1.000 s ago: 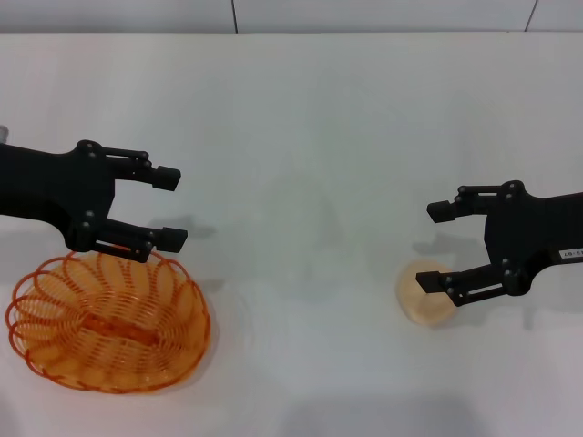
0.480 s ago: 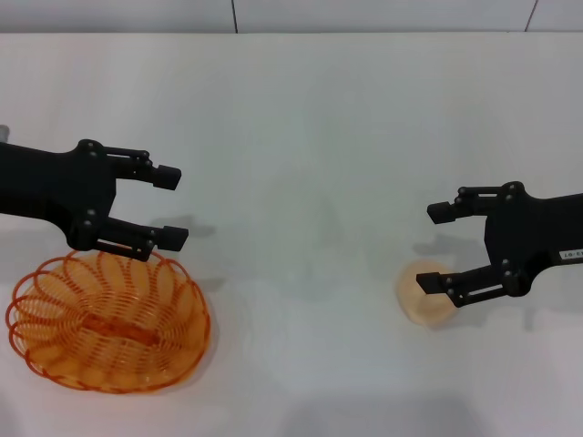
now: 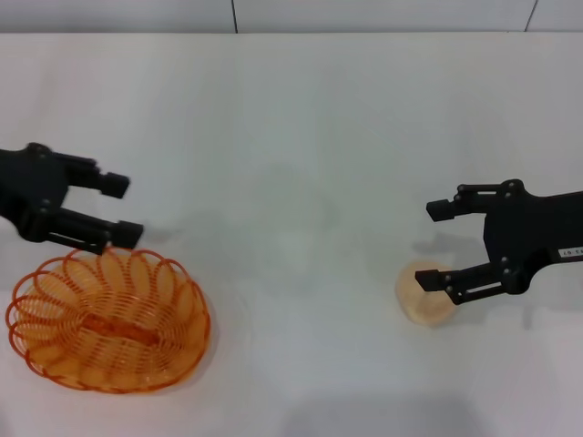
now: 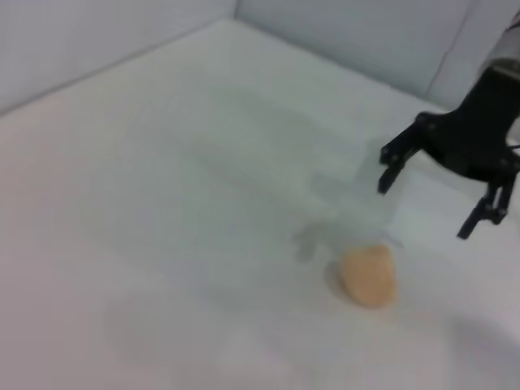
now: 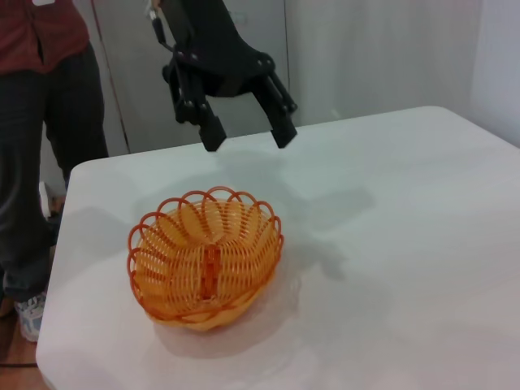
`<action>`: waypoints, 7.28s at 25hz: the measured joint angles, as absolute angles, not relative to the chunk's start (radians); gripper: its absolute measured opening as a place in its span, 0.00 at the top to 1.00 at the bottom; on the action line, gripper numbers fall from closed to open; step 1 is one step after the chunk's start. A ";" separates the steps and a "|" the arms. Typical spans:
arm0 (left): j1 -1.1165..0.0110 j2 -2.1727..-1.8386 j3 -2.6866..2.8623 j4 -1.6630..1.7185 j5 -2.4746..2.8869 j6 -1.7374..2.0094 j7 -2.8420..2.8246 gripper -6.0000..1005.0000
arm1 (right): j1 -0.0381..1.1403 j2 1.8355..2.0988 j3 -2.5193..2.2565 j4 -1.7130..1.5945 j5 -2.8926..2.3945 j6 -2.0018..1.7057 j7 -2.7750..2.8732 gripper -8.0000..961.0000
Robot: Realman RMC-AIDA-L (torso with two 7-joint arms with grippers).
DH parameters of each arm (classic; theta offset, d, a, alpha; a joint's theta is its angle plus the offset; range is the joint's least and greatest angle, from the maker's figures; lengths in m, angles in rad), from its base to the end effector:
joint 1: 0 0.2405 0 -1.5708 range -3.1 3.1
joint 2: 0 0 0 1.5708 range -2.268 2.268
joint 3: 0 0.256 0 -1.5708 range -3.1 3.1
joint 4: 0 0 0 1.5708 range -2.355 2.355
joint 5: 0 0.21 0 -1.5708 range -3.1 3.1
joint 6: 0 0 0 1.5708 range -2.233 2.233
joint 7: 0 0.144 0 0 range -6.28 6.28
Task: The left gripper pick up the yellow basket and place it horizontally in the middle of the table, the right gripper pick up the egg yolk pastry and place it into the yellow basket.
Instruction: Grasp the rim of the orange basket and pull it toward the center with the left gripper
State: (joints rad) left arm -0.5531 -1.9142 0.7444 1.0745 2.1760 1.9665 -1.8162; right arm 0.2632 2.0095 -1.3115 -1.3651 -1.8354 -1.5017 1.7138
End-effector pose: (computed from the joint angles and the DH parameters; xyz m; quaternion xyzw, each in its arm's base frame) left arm -0.2394 0.3218 0.1066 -0.9699 -0.2281 -0.0767 0.0363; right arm 0.2006 0.2987 0.0239 -0.9848 0.0842 0.1163 0.0981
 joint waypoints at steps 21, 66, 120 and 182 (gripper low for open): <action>-0.532 -1.823 0.713 1.152 2.495 2.000 -2.131 0.21 | 0.295 2.011 -1.312 -1.364 -1.830 -1.502 1.718 0.10; -0.593 -1.933 0.733 1.039 2.780 1.843 -2.453 0.22 | 0.313 2.013 -1.334 -1.372 -1.829 -1.500 1.720 0.10; -0.641 -1.946 0.763 0.977 2.833 1.797 -2.458 0.77 | 0.315 2.013 -1.336 -1.380 -1.829 -1.508 1.720 0.10; -0.702 -1.953 0.738 0.954 2.623 1.747 -2.663 0.92 | 0.316 2.013 -1.336 -1.386 -1.828 -1.505 1.719 0.10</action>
